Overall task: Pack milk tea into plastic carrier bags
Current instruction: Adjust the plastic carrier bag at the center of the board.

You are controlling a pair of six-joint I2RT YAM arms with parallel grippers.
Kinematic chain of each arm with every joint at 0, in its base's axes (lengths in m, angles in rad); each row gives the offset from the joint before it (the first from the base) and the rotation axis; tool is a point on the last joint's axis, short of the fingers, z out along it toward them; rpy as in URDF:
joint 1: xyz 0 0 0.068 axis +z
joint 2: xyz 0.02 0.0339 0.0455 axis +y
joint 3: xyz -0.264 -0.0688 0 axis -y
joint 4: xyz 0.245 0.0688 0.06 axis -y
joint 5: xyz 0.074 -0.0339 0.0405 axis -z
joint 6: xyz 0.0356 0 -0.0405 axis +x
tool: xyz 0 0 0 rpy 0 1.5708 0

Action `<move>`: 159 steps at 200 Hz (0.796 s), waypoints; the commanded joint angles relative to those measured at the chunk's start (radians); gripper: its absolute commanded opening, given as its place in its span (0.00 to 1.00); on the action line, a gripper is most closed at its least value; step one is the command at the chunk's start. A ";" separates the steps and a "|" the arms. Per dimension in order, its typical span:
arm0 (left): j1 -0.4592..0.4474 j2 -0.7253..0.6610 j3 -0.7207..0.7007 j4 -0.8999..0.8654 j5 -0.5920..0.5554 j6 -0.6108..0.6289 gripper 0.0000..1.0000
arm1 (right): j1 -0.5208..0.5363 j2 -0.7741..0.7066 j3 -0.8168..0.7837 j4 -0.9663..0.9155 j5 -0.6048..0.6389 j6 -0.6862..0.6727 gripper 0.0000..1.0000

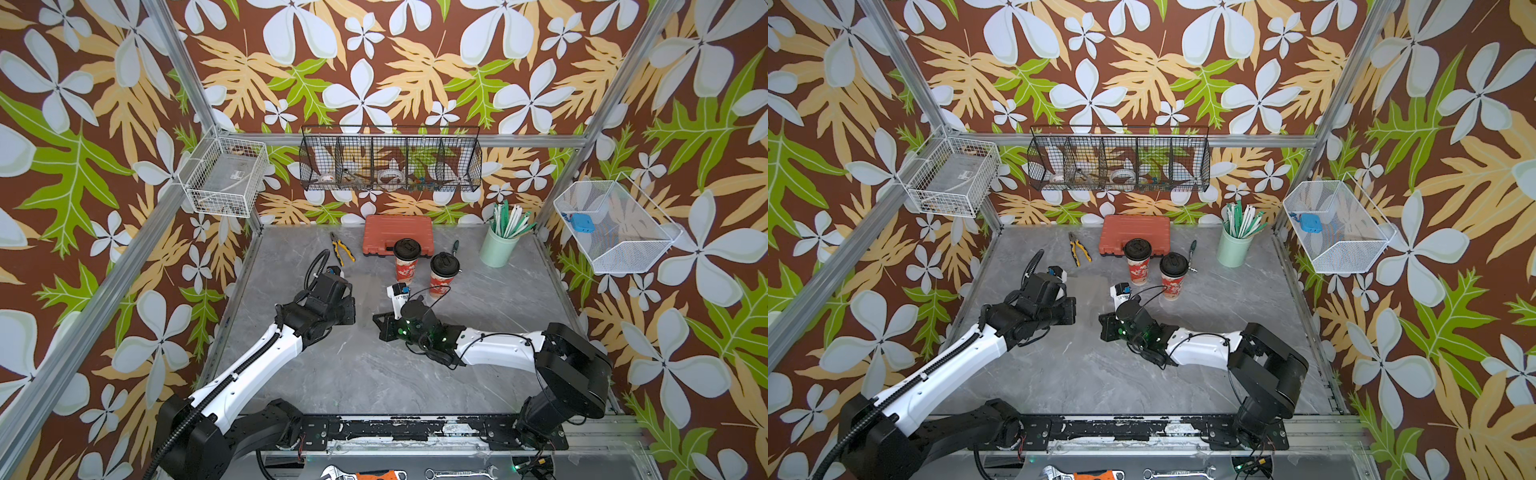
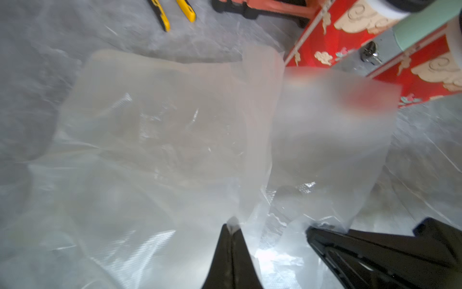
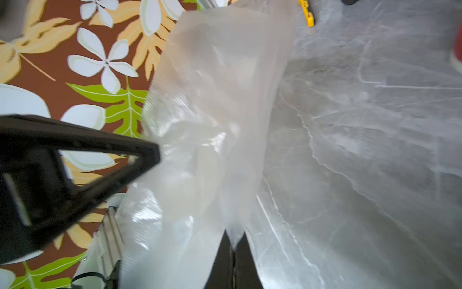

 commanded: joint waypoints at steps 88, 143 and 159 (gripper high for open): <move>0.000 -0.064 0.020 -0.011 0.133 0.024 0.00 | -0.058 0.024 -0.015 -0.272 0.094 0.017 0.00; 0.000 -0.106 0.034 -0.012 0.167 0.070 0.00 | -0.093 0.028 -0.046 -0.262 0.069 0.004 0.00; 0.000 -0.110 0.062 -0.044 0.141 0.096 0.00 | -0.109 0.009 -0.060 -0.247 0.037 0.003 0.00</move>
